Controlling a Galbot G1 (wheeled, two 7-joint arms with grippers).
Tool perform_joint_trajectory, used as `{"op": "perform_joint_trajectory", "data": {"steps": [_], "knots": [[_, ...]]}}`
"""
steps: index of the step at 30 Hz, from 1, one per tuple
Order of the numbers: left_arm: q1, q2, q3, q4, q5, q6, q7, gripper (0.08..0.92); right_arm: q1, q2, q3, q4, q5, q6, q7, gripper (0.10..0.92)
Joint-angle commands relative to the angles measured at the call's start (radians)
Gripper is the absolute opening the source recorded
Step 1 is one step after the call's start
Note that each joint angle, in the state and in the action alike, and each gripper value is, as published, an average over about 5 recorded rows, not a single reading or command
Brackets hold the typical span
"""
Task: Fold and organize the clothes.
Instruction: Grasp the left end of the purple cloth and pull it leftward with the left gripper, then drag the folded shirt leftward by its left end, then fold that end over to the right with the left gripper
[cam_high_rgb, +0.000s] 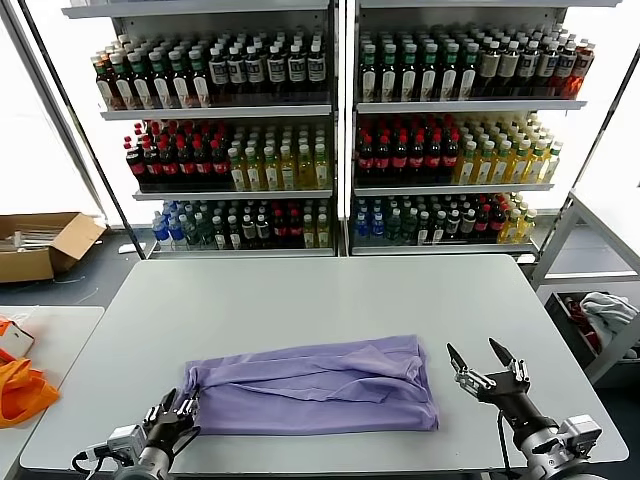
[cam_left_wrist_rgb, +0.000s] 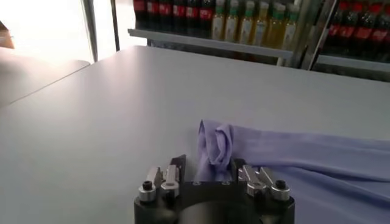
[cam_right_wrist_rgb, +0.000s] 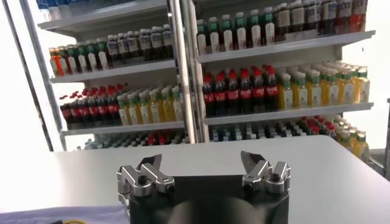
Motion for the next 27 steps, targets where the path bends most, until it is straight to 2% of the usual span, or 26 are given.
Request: {"op": "perform_joint_trajectory", "data": {"steps": [1,7,12,17,21,24,27], "knots": [[-0.001,-0.025,0.04,0.028,0.047,-0.012,-0.002,0.404,0.027,-0.009,0.006,-0.028,0.055,-0.004,0.002,0.823],[0.0,0.001,0.006,0.049,0.067,-0.04,0.05,0.23,0.041,-0.014,0.003,-0.035,0.065,-0.006,0.002,0.823],[-0.034,0.102,-0.163,0.12,0.058,-0.051,0.125,0.107,0.042,-0.025,0.015,-0.029,0.088,-0.018,0.003,0.823],[-0.065,0.294,-0.392,0.256,0.01,-0.103,0.234,0.092,0.036,-0.032,0.02,-0.021,0.097,-0.018,0.001,0.823],[-0.067,0.415,-0.494,0.345,0.013,-0.147,0.318,0.092,0.035,-0.028,0.01,-0.017,0.094,-0.017,0.0,0.823],[-0.073,0.458,-0.525,0.35,0.005,-0.16,0.347,0.092,0.036,-0.025,0.003,-0.009,0.091,-0.018,0.002,0.823],[-0.07,0.448,-0.513,0.267,-0.016,-0.153,0.354,0.092,0.033,-0.023,0.002,0.003,0.088,-0.02,0.004,0.823]]}}
